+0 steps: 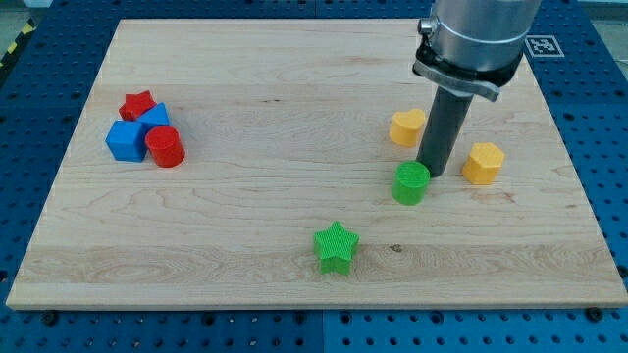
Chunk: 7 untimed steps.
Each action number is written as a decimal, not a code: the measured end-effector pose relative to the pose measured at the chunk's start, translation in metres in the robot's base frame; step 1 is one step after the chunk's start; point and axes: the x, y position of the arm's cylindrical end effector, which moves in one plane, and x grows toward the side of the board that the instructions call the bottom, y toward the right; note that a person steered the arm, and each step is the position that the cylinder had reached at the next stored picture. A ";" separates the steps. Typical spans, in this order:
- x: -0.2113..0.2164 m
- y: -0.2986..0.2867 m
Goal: Push the green circle into the green star
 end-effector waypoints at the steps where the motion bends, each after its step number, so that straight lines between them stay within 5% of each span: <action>1: 0.015 0.000; 7: 0.039 -0.078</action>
